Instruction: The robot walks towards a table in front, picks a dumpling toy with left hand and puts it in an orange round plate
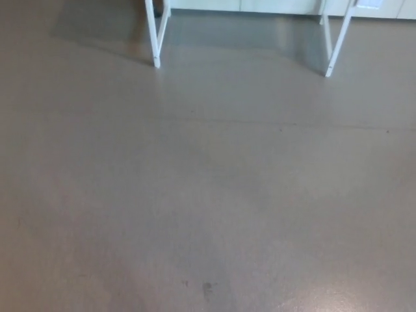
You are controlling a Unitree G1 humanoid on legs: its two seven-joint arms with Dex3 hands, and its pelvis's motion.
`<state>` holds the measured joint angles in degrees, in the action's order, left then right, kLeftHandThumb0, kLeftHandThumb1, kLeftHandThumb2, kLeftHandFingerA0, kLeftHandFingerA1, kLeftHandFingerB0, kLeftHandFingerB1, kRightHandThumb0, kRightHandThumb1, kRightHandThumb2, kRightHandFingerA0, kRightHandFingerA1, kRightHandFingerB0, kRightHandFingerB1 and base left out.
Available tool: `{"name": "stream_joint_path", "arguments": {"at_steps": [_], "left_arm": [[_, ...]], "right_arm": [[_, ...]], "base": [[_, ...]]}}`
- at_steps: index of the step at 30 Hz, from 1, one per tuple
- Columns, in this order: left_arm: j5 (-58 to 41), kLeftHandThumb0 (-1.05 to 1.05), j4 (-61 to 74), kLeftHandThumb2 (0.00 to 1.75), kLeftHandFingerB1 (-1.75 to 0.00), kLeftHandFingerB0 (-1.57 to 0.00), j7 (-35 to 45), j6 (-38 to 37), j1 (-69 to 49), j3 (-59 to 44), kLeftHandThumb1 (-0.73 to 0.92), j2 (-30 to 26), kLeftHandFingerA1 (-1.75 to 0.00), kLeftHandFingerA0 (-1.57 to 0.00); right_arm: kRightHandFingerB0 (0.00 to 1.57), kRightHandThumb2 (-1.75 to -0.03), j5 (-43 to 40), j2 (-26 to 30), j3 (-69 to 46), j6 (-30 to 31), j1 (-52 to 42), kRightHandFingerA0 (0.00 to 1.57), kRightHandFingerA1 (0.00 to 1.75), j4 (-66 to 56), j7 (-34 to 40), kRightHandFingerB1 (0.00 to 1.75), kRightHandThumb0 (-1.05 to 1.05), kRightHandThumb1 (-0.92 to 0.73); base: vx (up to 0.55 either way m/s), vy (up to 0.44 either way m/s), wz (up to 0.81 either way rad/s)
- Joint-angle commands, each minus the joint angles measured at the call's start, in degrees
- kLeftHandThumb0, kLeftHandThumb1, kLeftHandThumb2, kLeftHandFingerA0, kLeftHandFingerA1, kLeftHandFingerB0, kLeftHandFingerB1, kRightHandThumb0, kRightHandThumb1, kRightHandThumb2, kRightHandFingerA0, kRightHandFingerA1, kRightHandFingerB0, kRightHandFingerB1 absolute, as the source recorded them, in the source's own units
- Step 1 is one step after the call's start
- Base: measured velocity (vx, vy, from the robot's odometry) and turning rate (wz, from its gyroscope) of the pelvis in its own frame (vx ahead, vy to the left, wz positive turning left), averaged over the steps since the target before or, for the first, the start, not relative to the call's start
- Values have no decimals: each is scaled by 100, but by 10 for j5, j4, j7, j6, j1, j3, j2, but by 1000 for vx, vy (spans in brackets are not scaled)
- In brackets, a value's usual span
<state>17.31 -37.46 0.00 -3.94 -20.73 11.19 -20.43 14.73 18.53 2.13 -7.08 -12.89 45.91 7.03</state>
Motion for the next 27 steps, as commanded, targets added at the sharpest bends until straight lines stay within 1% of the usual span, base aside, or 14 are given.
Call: {"name": "stream_joint_path", "arguments": {"at_steps": [1, 3, 4, 10, 11, 12, 13, 16, 17, 18, 19, 24, 25, 27], "left_arm": [[-18, -46, -223, 56, -32, -27, -122, -130, 63, -62, 50, -38, -117, -88], [-26, -51, -251, 73, -42, -23, -111, -137, 72, -70, 42, -36, -114, -99], [-32, -46, -256, 71, -41, -23, -104, -143, 73, -76, 41, -34, -93, -86], [-36, -37, -267, 57, -31, -29, -108, -195, 62, -92, 53, -26, -84, -74], [-26, -37, -272, 56, -31, -30, -123, -205, 61, -88, 52, -24, -80, -77], [-22, -37, -276, 56, -31, -30, -130, -210, 61, -86, 52, -24, -80, -77], [-19, -37, -283, 58, -32, -31, -134, -213, 64, -85, 52, -22, -103, -84], [-18, -37, -303, 55, -31, -31, -137, -221, 79, -84, 51, -20, -106, -87], [-15, -37, -309, 56, -32, -31, -141, -221, 87, -82, 52, -21, -85, -79], [-13, -37, -310, 56, -32, -31, -144, -220, 91, -80, 52, -21, -85, -79], [-11, -42, -313, 70, -42, -26, -150, -215, 97, -79, 41, -23, -98, -88], [-20, -34, -339, 56, -32, -32, -175, -215, 98, -88, 53, -17, -125, -87], [-20, -36, -344, 55, -31, -33, -175, -216, 97, -88, 51, -17, -125, -79], [-17, -34, -353, 55, -32, -32, -166, -220, 94, -85, 48, -20, -125, -78]], "right_arm": [[34, -61, 22, 56, -2, -128, -34, 93, 54, 141, 70, 32, -46, -65], [32, -61, 15, 57, -5, -126, -27, 90, 51, 155, 58, 32, -46, -65], [31, -60, 14, 57, -5, -128, -27, 85, 49, 154, 55, 31, -47, -65], [29, -61, 18, 56, 5, -126, -26, 85, 58, 177, 47, 30, -49, -67], [22, -82, 19, 56, 7, -123, -25, 82, 69, 189, 45, 42, -56, -54], [22, -82, 19, 57, 8, -124, -25, 82, 69, 195, 46, 42, -56, -54], [29, -61, 20, 59, 9, -122, -25, 82, 53, 199, 45, 30, -45, -67], [29, -60, 24, 61, 15, -119, -16, 82, 51, 217, 47, 30, -49, -66], [30, -60, 24, 59, 17, -114, -7, 82, 49, 225, 47, 30, -46, -66], [30, -60, 22, 57, 17, -112, -3, 82, 49, 228, 46, 30, -46, -66], [30, -60, 23, 54, 20, -109, 1, 81, 49, 233, 47, 31, -46, -65], [29, -60, 19, 47, 26, -110, 2, 72, 45, 246, 39, 30, -50, -64], [25, -83, 21, 49, 27, -110, 4, 67, 59, 247, 38, 43, -56, -55], [24, -83, 22, 52, 30, -112, 7, 67, 58, 250, 38, 42, -58, -56]], "base": [[91, -19, -6], [84, -17, -5], [0, 0, 0], [0, 0, 0], [0, 0, 0], [0, 0, 0], [39, -4, 6], [0, 0, 0], [0, 0, 0], [0, 0, 0], [0, 0, 0], [0, 0, 0], [0, 0, 0], [12, 1, -6]]}}
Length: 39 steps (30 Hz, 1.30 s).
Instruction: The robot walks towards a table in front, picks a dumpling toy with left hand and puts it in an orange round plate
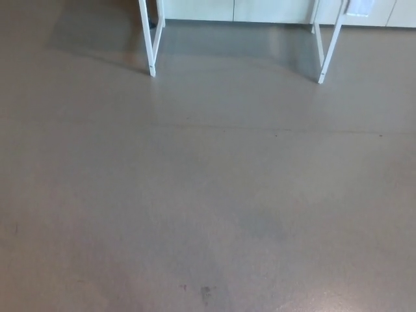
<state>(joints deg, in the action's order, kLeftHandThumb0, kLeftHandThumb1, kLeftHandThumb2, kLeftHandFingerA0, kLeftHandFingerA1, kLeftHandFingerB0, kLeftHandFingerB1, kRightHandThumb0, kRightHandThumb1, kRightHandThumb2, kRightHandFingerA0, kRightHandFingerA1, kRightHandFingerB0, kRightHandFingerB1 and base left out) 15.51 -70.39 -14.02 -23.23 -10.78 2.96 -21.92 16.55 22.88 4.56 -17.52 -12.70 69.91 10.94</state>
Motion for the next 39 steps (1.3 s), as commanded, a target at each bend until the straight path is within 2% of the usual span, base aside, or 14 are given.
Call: {"name": "stream_joint_path", "arguments": {"at_steps": [1, 2, 6, 9, 13, 14, 20, 21, 23, 24, 31, 33, 34, 39], "left_arm": [[2, -34, -26, 55, -32, -32, -16, -32, -10, 0, 48, -8, -125, -78], [-3, -32, -28, 55, -31, -31, -1, -34, -11, -4, 51, -10, -109, -88], [-11, -33, -28, 54, -32, -33, 16, -46, -16, -9, 51, -11, -119, -87], [4, -35, -33, 56, -32, -31, 15, -37, -17, 3, 50, -17, -81, -79], [4, -41, -39, 67, -39, -27, 18, -27, -8, 5, 45, -19, -99, -76], [0, -34, -41, 56, -31, -31, 21, -26, -5, 3, 52, -19, -67, -57], [-18, -31, -42, 56, -31, -30, 37, -38, -4, -11, 51, -19, -81, -77], [-15, -31, -42, 55, -32, -30, 36, -40, -3, -9, 51, -21, -55, -67], [-8, -30, -43, 55, -32, -30, 29, -40, -2, -7, 50, -22, -54, -68], [-9, -30, -43, 55, -31, -30, 32, -39, -1, -8, 50, -21, -59, -68], [-9, -29, -42, 55, -32, -32, 34, -40, -4, -10, 50, -20, -83, -80], [-13, -28, -44, 55, -32, -30, 45, -43, -6, -14, 51, -20, -75, -74], [-12, -30, -44, 56, -31, -30, 45, -41, -7, -13, 51, -20, -45, -46], [-9, -29, -44, 55, -32, -31, 46, -41, -11, -12, 50, -21, -47, -54]], "right_arm": [[24, -83, 3, 11, 6, -11, 5, 67, 58, 12, -3, 42, -58, -56], [29, -60, 3, 13, 5, -18, 3, 80, 48, 12, -3, 30, -49, -66], [29, -61, 0, 14, 6, -31, -5, 83, 53, 9, 0, 30, -49, -67], [28, -61, 5, 13, 11, -24, -7, 82, 54, 16, 2, 30, -50, -67], [28, -60, 4, 13, 13, -17, 2, 77, 47, 14, -2, 30, -50, -67], [23, -84, 4, 13, 14, -15, 5, 71, 61, 14, -2, 42, -58, -57], [23, -85, -3, 9, 8, -19, 13, 70, 60, 28, -5, 43, -59, -58], [28, -61, -5, 9, 7, -20, 11, 68, 45, 26, -6, 30, -52, -67], [29, -61, -6, 10, 6, -19, 9, 71, 47, 22, -8, 30, -51, -67], [24, -84, -5, 11, 6, -17, 10, 67, 59, 21, -8, 42, -58, -58], [30, -61, -2, 13, 8, -13, 14, 69, 46, 24, -12, 31, -49, -68], [25, -85, 0, 14, 9, -8, 14, 64, 59, 24, -13, 43, -57, -59], [26, -85, 0, 14, 9, -8, 13, 67, 59, 24, -13, 43, -57, -59], [24, -86, -1, 16, 9, -14, 3, 66, 59, 16, -10, 43, -59, -59]], "base": [[268, 97, 7], [230, 82, 33], [151, -73, 20], [110, -19, -2], [99, 211, -15], [179, 362, -14], [231, 311, -12], [193, 121, 2], [183, 49, 11], [174, 27, 8], [257, -165, 13], [329, -151, 44], [337, -105, 15], [292, -158, 0]]}}
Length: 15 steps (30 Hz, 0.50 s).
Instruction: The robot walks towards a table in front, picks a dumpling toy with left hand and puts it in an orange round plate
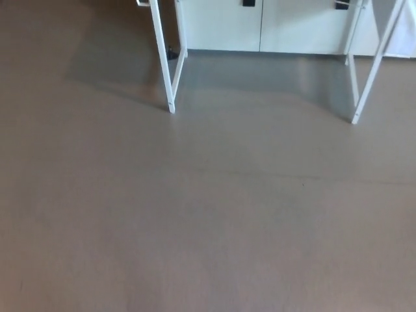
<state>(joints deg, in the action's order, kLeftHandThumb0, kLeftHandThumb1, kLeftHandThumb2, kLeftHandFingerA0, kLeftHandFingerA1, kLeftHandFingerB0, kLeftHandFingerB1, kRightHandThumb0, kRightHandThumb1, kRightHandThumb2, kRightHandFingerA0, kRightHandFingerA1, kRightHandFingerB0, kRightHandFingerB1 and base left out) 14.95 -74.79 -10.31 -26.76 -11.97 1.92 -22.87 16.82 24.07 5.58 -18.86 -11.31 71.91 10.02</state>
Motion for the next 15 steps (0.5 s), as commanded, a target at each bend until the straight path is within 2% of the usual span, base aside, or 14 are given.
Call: {"name": "stream_joint_path", "arguments": {"at_steps": [1, 2, 3, 4, 5, 6, 7, 8, 10, 11, 12, 13, 14, 15], "left_arm": [[-3, -37, 1, 66, -38, -28, 8, -5, -1, -2, 46, -12, -92, -77], [-3, -37, 1, 66, -38, -28, 8, -5, -1, -2, 46, -12, -92, -77], [-3, -30, 1, 55, -31, -31, 8, -4, -2, -2, 50, -12, -62, -60], [-3, -30, 1, 55, -31, -31, 7, -3, -3, -2, 50, -11, -62, -60], [3, -38, 1, 70, -42, -26, 3, -5, -5, 3, 39, -12, -77, -63], [5, -38, 2, 70, -42, -26, 2, -6, -6, 4, 39, -13, -77, -63], [7, -31, 2, 55, -32, -32, 0, -10, -11, 6, 50, -14, -90, -73], [3, -29, 2, 55, -32, -32, 2, -12, -16, 4, 50, -13, -72, -72], [-5, -29, 0, 55, -31, -30, 13, -16, -26, -2, 51, -11, -57, -61], [-8, -29, -2, 55, -31, -30, 19, -17, -30, -5, 51, -10, -57, -61], [-5, -21, -4, 87, -51, -17, 14, -14, -35, -2, 33, -10, -75, -64], [0, -21, -4, 87, -51, -17, 7, -11, -36, 1, 33, -10, -75, -64], [-1, -30, -5, 56, -31, -31, 8, -7, -37, 0, 51, -9, -47, -55], [-4, -30, -6, 56, -31, -31, 13, -3, -39, -3, 51, -8, -47, -55]], "right_arm": [[22, -86, -3, 3, -1, 8, -6, 61, 57, 1, -3, 42, -59, -60], [22, -86, -3, 2, -1, 10, -5, 61, 57, 3, -4, 42, -59, -60], [23, -86, -3, 3, -1, 11, -5, 60, 57, 4, -5, 43, -59, -60], [23, -86, -3, 3, -1, 11, -7, 60, 57, 3, -6, 43, -59, -60], [25, -87, -4, 4, -1, 8, -10, 60, 57, 1, -6, 43, -59, -61], [25, -87, -4, 4, -2, 8, -11, 60, 57, 1, -6, 43, -59, -61], [31, -62, -5, 4, -2, 1, -20, 73, 48, -7, 0, 31, -52, -72], [26, -86, -5, 4, -2, -1, -25, 65, 58, -6, 1, 43, -58, -60], [26, -86, -3, 5, -1, -3, -32, 67, 60, -2, 2, 44, -57, -59], [26, -86, -3, 5, -1, -3, -34, 67, 60, 0, 2, 44, -57, -59], [31, -62, -2, 5, 0, -3, -38, 72, 47, 3, 2, 31, -52, -67], [31, -62, -1, 5, 0, -2, -39, 72, 47, 4, 1, 31, -52, -67], [22, -85, 1, 5, 2, 4, -38, 65, 59, 7, -2, 42, -59, -60], [22, -85, 3, 5, 5, 12, -37, 65, 59, 12, -4, 42, -59, -60]], "base": [[331, -91, -13], [351, -46, -22], [352, 16, -25], [336, 107, -18], [360, 128, -18], [418, 175, -33], [440, 183, -24], [449, 227, -43], [588, 65, -27], [573, -37, -4], [553, -57, -7], [554, -47, 5], [350, 101, 10], [365, 94, 10]]}}
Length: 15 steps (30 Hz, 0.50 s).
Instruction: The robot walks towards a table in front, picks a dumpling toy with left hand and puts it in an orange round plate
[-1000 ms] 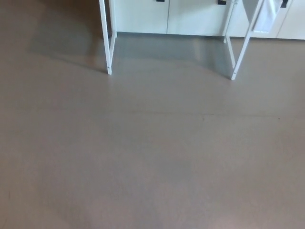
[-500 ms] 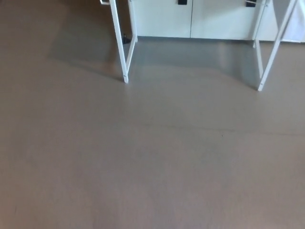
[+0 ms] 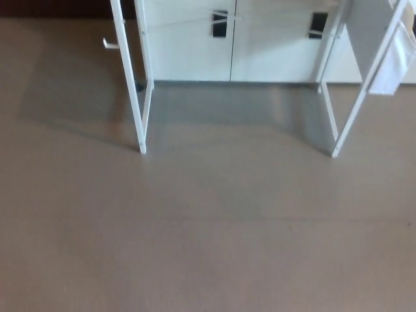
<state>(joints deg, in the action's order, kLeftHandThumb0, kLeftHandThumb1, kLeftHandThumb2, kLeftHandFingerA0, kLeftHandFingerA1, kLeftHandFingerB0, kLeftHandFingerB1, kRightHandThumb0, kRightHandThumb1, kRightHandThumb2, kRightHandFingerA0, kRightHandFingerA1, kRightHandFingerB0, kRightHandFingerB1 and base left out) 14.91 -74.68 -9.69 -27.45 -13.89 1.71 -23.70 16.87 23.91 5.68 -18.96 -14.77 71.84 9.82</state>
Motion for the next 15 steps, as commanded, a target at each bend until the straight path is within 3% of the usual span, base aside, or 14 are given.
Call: {"name": "stream_joint_path", "arguments": {"at_steps": [1, 4, 5, 6, 7, 8, 9, 10, 11, 15], "left_arm": [[-3, -30, -6, 56, -31, -32, 5, 3, -21, 0, 51, 1, -48, -55], [0, -29, -5, 55, -32, -33, 0, -3, -27, 2, 50, 0, -49, -54], [0, -29, -5, 55, -32, -34, -2, -6, -31, 2, 49, 1, -81, -67], [1, -29, -6, 55, -32, -34, -4, -8, -33, 2, 49, 1, -81, -67], [2, -28, -6, 55, -32, -33, -7, -8, -36, 3, 49, 1, -70, -63], [3, -28, -7, 55, -32, -33, -8, -7, -37, 4, 49, 1, -70, -63], [1, -27, -8, 55, -31, -31, -2, -4, -38, 2, 51, 1, -54, -53], [-3, -27, -9, 55, -31, -31, 7, 0, -39, 0, 51, 1, -54, -53], [2, -31, -10, 56, -31, -31, 1, 4, -40, 4, 50, 0, -37, -40], [2, -27, -15, 56, -31, -31, 15, 48, 15, 5, 53, 5, -36, -41]], "right_arm": [[27, -88, 4, 9, 6, 12, -4, 63, 58, 12, -5, 44, -60, -61], [27, -87, 4, 11, 8, 13, -8, 63, 58, 11, -9, 44, -59, -61], [25, -87, 4, 11, 8, 15, -10, 61, 57, 11, -11, 43, -60, -61], [25, -87, 4, 11, 9, 16, -11, 61, 57, 12, -12, 43, -60, -61], [25, -88, 5, 11, 10, 18, -13, 60, 57, 13, -14, 43, -60, -61], [25, -88, 6, 11, 11, 20, -14, 60, 57, 14, -15, 43, -60, -61], [29, -62, 5, 11, 11, 21, -15, 71, 46, 16, -17, 31, -54, -68], [29, -62, 4, 11, 11, 21, -17, 71, 46, 18, -18, 31, -54, -68], [26, -86, 2, 11, 8, 19, -19, 70, 60, 19, -19, 44, -59, -59], [22, -85, 3, 9, 8, 19, -17, 68, 58, 23, -15, 42, -60, -59]], "base": [[388, 52, 5], [311, -7, 21], [389, -81, 28], [423, -105, 18], [461, -132, 39], [500, -128, -25], [460, -177, 41], [459, -190, 21], [465, -189, 6], [338, -96, -2]]}}
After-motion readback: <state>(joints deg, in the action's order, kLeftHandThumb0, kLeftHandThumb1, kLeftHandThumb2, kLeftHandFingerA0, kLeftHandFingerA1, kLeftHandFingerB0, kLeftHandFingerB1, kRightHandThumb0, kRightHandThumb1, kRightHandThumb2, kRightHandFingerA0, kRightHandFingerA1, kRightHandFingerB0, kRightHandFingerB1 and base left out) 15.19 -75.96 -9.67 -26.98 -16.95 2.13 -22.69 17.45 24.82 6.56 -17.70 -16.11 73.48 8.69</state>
